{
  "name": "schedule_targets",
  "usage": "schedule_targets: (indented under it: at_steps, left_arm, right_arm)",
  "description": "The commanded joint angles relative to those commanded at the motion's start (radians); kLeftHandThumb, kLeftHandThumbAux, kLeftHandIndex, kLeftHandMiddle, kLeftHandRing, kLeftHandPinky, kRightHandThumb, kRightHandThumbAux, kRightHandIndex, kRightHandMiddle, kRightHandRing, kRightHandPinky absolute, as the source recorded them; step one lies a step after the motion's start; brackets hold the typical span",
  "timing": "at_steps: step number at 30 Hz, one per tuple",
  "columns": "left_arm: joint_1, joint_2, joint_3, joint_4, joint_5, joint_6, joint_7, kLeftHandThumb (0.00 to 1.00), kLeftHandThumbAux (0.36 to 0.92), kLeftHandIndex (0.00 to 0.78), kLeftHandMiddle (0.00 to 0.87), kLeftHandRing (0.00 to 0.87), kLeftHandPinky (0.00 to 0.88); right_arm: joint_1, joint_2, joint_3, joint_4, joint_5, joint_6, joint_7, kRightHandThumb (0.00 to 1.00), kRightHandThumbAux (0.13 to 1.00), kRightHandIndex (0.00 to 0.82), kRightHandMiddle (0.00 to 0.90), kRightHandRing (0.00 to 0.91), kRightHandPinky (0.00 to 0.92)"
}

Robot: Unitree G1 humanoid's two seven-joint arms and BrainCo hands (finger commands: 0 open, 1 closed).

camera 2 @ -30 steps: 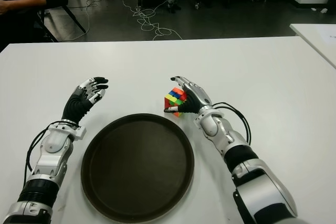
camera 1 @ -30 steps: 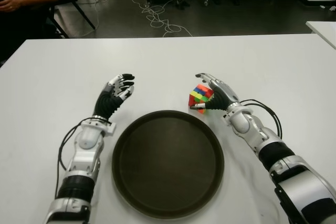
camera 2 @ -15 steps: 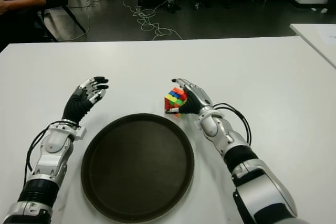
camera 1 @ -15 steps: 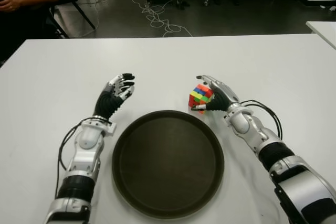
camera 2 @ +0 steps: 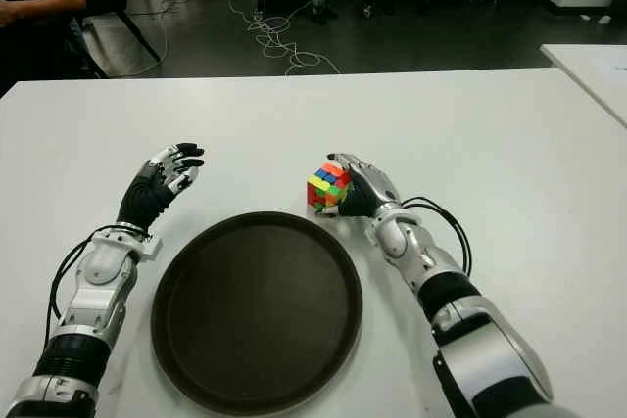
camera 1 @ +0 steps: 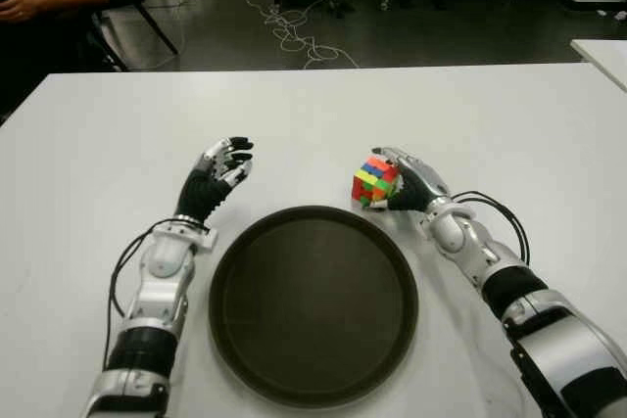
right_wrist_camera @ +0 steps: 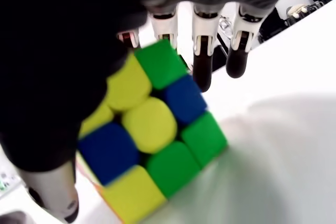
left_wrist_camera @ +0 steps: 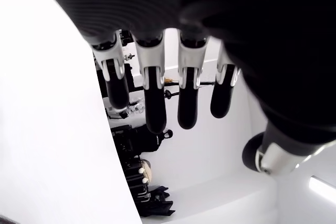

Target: Pick up the Rubik's Cube and put it in the plate

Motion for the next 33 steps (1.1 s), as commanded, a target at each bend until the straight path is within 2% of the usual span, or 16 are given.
schedule_targets:
  at_steps: [9,15,26,30,33]
  left_arm:
    - [0.000,-0.001,0.002,0.000,-0.004,0.005,0.000,0.260,0.575,0.221,0.229,0.214,0.166]
    - [0.001,-0.002,0.003,-0.002,-0.006,0.005,0.000,0.278,0.578,0.235,0.233,0.214,0.166]
    - [0.004,0.000,0.001,-0.009,0.004,0.004,0.008,0.248,0.586,0.216,0.235,0.221,0.162]
    - [0.005,0.000,0.000,-0.009,0.007,0.001,0.012,0.250,0.586,0.222,0.237,0.217,0.148]
    - [0.006,0.000,0.000,-0.011,0.010,-0.001,0.014,0.249,0.587,0.224,0.237,0.217,0.150]
  right_arm:
    - [-0.003,0.001,-0.001,0.004,0.005,0.019,0.023,0.000,0.728,0.130,0.118,0.118,0.089]
    - [-0.001,0.002,-0.004,-0.008,0.006,0.033,0.023,0.000,0.740,0.126,0.129,0.135,0.117]
    - [0.001,0.004,-0.004,-0.012,0.005,0.047,0.010,0.000,0.732,0.124,0.137,0.148,0.135]
    - [0.005,0.003,-0.008,-0.015,0.006,0.033,-0.014,0.000,0.736,0.136,0.147,0.159,0.156]
    - [0.012,0.002,-0.010,-0.020,0.000,0.004,-0.071,0.000,0.755,0.155,0.170,0.185,0.193]
